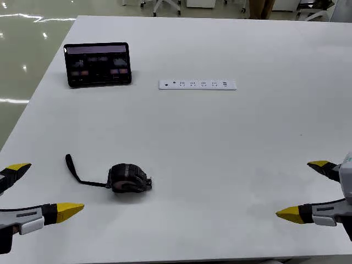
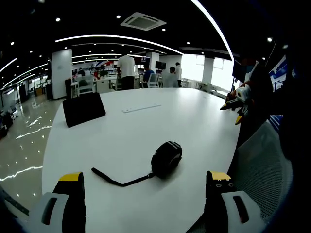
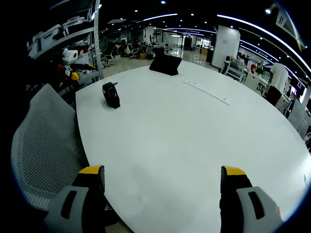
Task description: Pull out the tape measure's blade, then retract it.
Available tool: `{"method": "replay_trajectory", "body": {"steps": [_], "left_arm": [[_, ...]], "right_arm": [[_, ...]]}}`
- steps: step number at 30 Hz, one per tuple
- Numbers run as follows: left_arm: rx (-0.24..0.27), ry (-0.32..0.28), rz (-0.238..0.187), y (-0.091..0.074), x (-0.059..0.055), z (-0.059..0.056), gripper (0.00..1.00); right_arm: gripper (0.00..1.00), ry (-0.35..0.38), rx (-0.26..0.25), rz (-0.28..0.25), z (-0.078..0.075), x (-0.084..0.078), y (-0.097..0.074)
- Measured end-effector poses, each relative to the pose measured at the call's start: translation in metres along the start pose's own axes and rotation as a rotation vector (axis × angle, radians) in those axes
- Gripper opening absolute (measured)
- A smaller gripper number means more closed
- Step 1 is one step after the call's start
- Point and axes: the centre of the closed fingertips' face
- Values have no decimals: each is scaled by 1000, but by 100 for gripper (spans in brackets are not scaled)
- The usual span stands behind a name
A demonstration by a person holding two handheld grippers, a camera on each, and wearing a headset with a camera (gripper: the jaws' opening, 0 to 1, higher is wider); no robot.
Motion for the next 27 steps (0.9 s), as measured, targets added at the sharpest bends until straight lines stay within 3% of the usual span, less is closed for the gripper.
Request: {"method": "replay_trajectory", "body": {"steps": [2,4,6,9,12,13,16,18,20,21,22,25,27], "left_arm": [[-20,2,24,3,-1,-3,100],[-29,53,3,10,6,-1,100],[-34,62,22,16,6,1,100],[-70,70,35,27,9,-1,100],[-115,99,103,37,0,-4,99],[-131,119,119,42,-2,-5,99],[-193,158,117,57,-2,-14,99],[-248,150,150,65,-7,-23,97],[-282,175,155,74,-8,-28,96],[-326,203,174,78,-11,-35,96],[-354,227,158,83,-9,-39,95],[-424,254,190,91,-13,-51,92],[-456,261,243,95,-21,-54,88]], "right_arm": [[96,-5,12,-8,1,7,5],[96,-40,28,-33,3,18,13],[98,-65,41,-47,5,25,21],[100,-69,72,-31,11,30,36],[100,-105,112,-49,19,41,56],[99,-94,151,-39,27,43,64],[100,-116,166,-67,33,55,87],[99,-141,196,-48,42,57,101],[97,-184,209,-38,45,59,113],[96,-211,248,-51,54,64,123],[97,-223,261,-61,57,65,128],[96,-267,301,-59,68,69,148],[95,-274,336,-54,76,72,160]]}}
Point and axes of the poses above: the centre of the closed fingertips' face, and the gripper's own axes: y roughly forward along the fingers, z roughly to its left, x roughly out of its top, and after that the axes turned 13 degrees about -z, right-handed
